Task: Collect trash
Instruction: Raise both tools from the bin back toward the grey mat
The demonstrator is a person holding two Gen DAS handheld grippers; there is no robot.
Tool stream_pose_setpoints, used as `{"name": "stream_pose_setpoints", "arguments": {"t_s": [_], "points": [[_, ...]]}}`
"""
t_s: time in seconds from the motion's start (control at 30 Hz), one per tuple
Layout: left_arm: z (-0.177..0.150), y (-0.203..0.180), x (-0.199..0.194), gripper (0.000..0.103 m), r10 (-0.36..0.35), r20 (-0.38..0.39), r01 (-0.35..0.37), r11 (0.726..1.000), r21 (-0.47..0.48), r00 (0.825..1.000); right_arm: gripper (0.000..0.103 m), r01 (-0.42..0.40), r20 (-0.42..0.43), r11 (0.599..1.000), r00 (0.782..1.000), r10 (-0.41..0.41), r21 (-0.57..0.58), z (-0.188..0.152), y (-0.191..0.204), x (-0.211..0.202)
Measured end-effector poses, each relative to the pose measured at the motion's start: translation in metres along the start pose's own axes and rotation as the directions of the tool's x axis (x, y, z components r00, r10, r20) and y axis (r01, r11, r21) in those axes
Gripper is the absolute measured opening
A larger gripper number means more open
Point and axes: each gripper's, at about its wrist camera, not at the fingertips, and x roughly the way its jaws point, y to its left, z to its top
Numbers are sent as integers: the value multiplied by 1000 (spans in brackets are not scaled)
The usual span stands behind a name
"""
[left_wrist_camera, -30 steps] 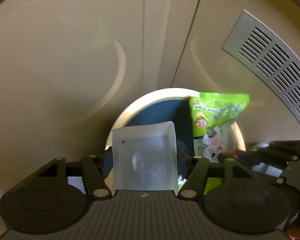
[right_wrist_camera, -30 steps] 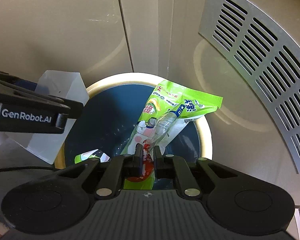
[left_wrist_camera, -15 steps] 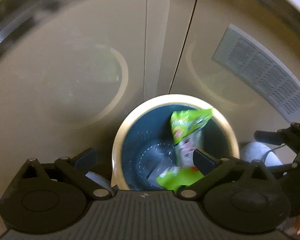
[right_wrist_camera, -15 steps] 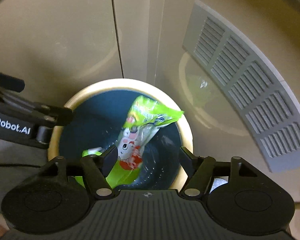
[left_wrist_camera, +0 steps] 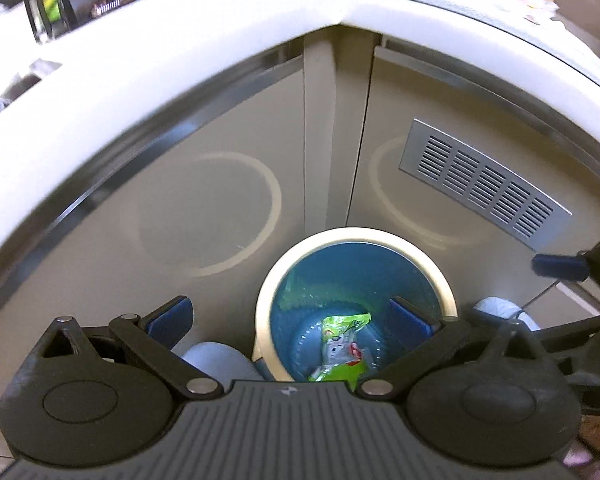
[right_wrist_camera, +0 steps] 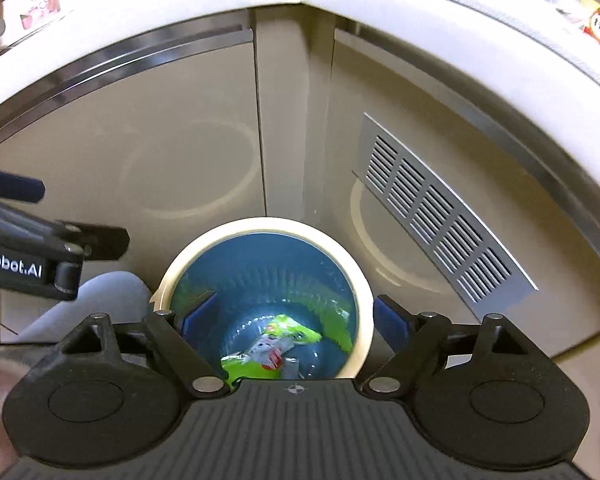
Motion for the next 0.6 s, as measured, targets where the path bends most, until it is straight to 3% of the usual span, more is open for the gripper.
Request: {"name": "stream_pose_setpoints", "arguments": {"t_s": [0.13, 0.27, 0.6], "points": [[-7, -8, -12, 103, 7, 19, -8, 999, 36, 1000, 87, 14, 64, 999, 998, -11, -43, -15, -5, -29], [-9, -22, -15, 103, 22, 47, -25, 997, 68, 999, 89, 21, 123, 998, 992, -14, -54, -30, -16, -27], [-11, -30, -24, 103, 44, 92, -53, 994, 100, 995, 89, 8, 145, 999, 989, -2, -41, -35, -19, -36]]}}
